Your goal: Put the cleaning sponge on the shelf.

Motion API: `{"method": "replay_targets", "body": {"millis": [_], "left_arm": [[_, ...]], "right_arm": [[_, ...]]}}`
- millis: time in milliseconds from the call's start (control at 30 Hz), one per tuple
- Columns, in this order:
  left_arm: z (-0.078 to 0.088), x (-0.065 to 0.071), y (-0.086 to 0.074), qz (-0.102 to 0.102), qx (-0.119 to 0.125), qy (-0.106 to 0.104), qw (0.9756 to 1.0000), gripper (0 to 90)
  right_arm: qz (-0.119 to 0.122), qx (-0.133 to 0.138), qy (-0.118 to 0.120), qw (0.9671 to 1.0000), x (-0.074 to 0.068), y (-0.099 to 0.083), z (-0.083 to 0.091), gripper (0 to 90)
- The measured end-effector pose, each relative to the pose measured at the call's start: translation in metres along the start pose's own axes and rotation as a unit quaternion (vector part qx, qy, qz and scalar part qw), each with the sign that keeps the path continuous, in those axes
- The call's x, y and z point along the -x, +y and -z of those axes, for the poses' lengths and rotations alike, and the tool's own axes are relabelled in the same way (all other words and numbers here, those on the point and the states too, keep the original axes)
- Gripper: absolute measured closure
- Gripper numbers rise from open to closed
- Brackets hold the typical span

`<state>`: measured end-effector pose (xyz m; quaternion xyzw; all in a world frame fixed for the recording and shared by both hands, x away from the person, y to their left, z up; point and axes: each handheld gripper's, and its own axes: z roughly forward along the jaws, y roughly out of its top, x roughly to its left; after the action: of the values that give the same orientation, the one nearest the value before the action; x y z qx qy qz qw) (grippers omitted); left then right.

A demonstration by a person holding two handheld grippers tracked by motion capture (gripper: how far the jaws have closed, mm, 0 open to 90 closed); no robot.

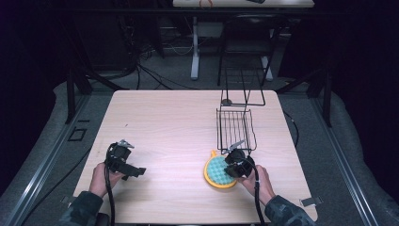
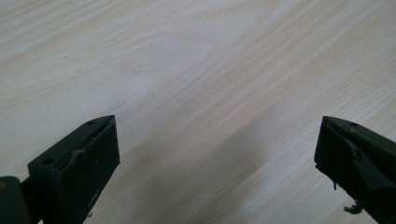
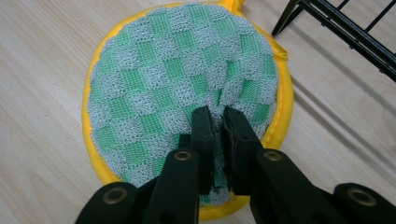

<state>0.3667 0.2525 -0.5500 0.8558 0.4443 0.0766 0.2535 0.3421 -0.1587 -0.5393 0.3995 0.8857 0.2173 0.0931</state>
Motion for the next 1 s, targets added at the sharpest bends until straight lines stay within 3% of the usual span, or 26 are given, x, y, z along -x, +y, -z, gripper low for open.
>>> {"method": "replay_targets", "body": {"millis": [267,533,1000], "left_arm": [[-0.001,-0.001,0.001,-0.001,-0.003,-0.002,1.0,0.1],[-0.001,-0.002,0.001,0.001,-0.001,-0.002,1.0,0.2],[-0.002,-0.002,0.001,0.0,-0.004,-0.003,1.0,0.2]], "right_arm": [[-0.015,0.015,0.01,0.9997,0.002,-0.002,0.003,86.8],[-0.001,0.03,0.017,0.9994,0.0,-0.001,0.013,87.5],[0.0,0.055,0.034,0.9979,-0.001,-0.002,0.025,87.5]]}}
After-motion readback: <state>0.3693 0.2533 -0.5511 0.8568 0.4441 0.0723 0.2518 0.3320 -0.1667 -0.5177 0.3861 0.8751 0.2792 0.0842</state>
